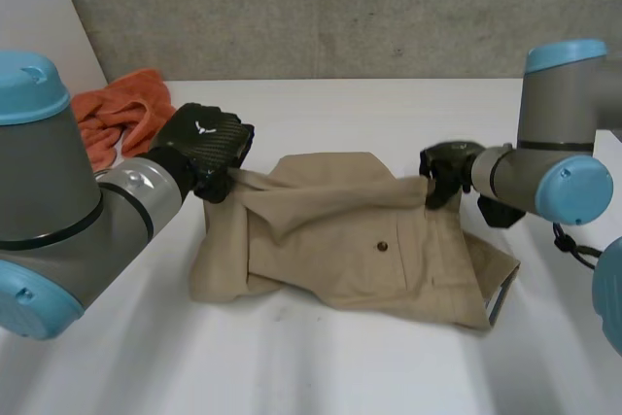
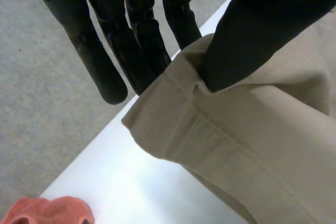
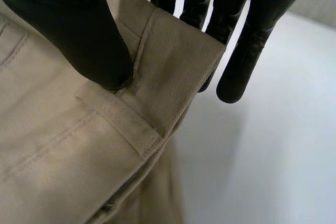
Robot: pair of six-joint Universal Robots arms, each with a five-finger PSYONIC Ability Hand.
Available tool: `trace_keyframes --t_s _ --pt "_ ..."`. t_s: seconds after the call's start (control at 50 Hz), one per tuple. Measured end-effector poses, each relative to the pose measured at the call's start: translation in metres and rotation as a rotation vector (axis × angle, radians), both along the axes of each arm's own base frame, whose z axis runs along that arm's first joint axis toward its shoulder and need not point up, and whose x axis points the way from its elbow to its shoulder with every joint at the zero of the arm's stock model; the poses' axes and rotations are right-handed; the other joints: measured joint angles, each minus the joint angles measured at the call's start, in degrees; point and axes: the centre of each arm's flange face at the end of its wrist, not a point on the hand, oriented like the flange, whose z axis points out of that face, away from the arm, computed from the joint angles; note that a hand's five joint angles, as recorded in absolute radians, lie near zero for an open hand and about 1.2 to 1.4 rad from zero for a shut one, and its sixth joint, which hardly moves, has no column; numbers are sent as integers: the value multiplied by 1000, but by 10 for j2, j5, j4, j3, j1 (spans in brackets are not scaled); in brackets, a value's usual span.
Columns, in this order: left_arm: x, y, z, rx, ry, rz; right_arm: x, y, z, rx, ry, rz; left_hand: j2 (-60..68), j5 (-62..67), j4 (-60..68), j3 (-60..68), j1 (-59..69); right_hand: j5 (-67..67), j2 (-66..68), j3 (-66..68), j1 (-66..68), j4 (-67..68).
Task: Fold the laundry.
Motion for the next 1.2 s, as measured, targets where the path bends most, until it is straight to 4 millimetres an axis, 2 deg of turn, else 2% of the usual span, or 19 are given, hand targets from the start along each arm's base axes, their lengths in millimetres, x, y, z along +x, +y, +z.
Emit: trace_keyframes --t_s 0.08,0.18,0.24,0.26,0.3,0.32,0.44,0.58,0.6,0.66,0.72,0.76,0.84,0.86,0.92,0.94,0.96,1.04,1.2 --pt "-5 -13 3 -50 24 4 4 -13 26 -100 -52 -9 0 0 0 2 0 46 44 50 17 57" --pt "-16 -61 33 -288 140 57 10 -30 110 -436 -176 -18 1 0 0 2 0 49 44 50 17 57" --pt "-16 -91 74 -517 257 118 15 -30 174 -711 -268 -20 1 0 0 2 0 49 44 50 17 57" --pt "-16 -91 74 -517 257 118 15 -30 174 -711 -268 -20 1 0 0 2 0 49 44 50 17 57" --pt "-13 -103 121 -745 385 167 19 -18 231 -957 -357 -25 1 0 0 2 0 49 44 50 17 58" --pt "-12 -104 132 -798 417 175 19 -15 242 -1006 -375 -27 1 0 0 2 0 49 44 50 17 58" --pt "-9 -94 177 -984 546 185 18 5 284 -1210 -428 -37 1 0 0 2 0 51 44 50 17 58" --pt "-9 -88 171 -966 551 174 20 8 272 -1194 -384 -24 1 0 0 2 0 56 44 50 17 58" --pt "-9 -86 147 -892 510 169 24 4 243 -1112 -331 -2 2 0 0 3 0 58 44 52 17 58" --pt "-9 -86 121 -816 466 170 27 -1 215 -1037 -289 17 2 0 0 3 0 58 44 53 17 58" --pt "-9 -87 81 -694 394 173 31 -8 166 -918 -213 42 2 0 0 3 0 58 44 54 17 58" --pt "-10 -87 43 -573 321 175 33 -11 127 -836 -146 62 2 0 0 3 0 58 44 54 17 58" --pt "-9 -83 -13 -381 202 178 36 -11 85 -751 -60 90 2 0 0 3 0 58 44 54 17 58" --pt "-8 -79 -30 -312 159 177 39 -7 56 -689 10 122 2 0 0 3 0 58 44 54 17 58" --pt "-8 -77 -38 -280 139 177 40 -6 51 -676 25 129 2 0 0 3 0 58 44 54 17 58" --pt "-6 -63 -68 -139 46 169 42 3 30 -615 89 166 2 0 0 3 0 58 44 54 17 58" --pt "-5 -57 -76 -91 13 167 43 11 18 -562 132 196 2 0 0 3 0 58 44 54 17 58" --pt "4 -34 -78 11 -64 181 41 29 11 -474 187 239 2 0 0 3 0 58 44 54 18 58" --pt "32 18 -36 21 -122 192 17 89 42 -288 263 298 2 0 0 3 -1 58 44 54 18 58"
